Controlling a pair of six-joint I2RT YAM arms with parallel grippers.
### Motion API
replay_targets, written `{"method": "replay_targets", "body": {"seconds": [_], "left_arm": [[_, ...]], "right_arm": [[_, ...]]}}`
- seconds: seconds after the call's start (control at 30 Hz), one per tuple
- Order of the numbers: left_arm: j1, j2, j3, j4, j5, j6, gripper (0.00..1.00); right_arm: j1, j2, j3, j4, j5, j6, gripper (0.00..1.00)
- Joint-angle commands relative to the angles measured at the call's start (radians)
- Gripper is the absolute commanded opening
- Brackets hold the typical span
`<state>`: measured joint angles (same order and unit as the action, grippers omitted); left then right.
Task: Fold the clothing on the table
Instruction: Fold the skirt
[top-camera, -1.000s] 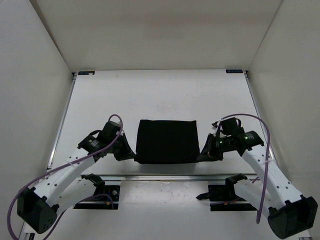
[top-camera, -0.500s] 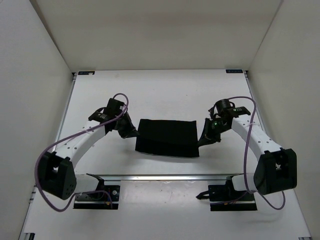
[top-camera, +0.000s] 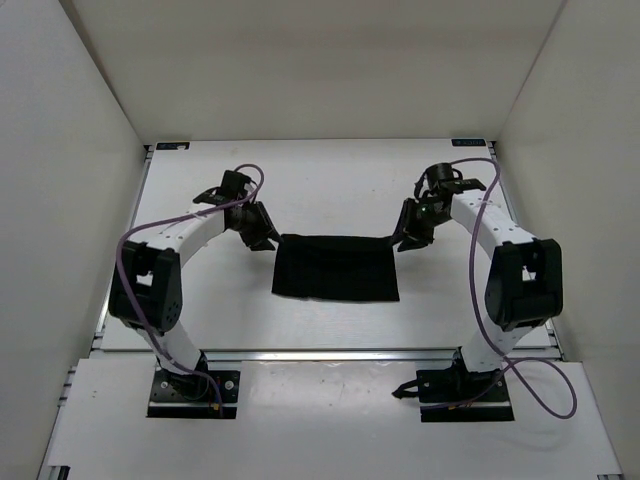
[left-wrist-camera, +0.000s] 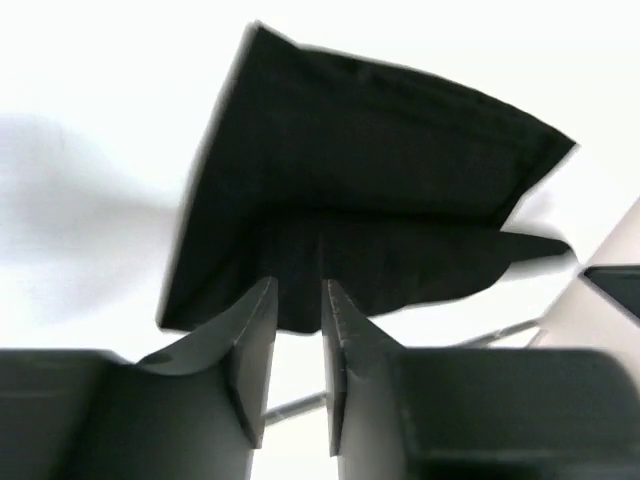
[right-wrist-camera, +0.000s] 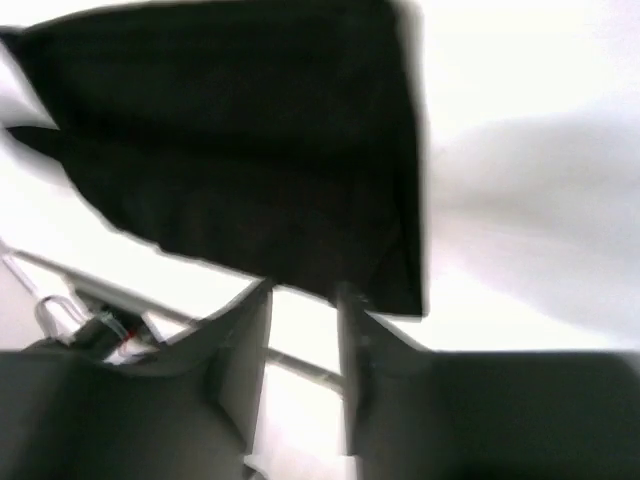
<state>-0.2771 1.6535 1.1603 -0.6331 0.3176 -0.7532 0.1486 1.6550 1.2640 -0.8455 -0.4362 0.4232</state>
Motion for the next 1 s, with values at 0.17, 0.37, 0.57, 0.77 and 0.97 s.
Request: {"method": "replay_targets", "body": {"seconds": [0.17, 0.37, 0.57, 0.77, 0.97], "left_arm": [[0.073, 0.115, 0.133, 0.064, 0.046, 0.021, 0.63], [0.055, -0.017, -0.040, 0.053, 0.086, 0.055, 0.60], [-0.008, -0.078, -0.166, 0.067, -0.003, 0.081, 0.62], [-0.002, -0.057, -0.174, 0.079, -0.092, 0.115, 0.63], [0.000, 0.017, -0.171, 0.124, -0.092, 0.117, 0.58]], "right_arm": [[-0.027, 0.065, 0.078, 0.079, 0.181, 0.032, 0.77], [-0.038, -0.063, -0.127, 0.176, 0.131, 0.000, 0.77], [-0.043, -0.072, -0.213, 0.247, 0.087, -0.035, 0.77], [-0.032, -0.015, -0.262, 0.316, 0.034, -0.021, 0.75], [0.006, 0.054, -0.270, 0.332, 0.037, -0.031, 0.64]]}}
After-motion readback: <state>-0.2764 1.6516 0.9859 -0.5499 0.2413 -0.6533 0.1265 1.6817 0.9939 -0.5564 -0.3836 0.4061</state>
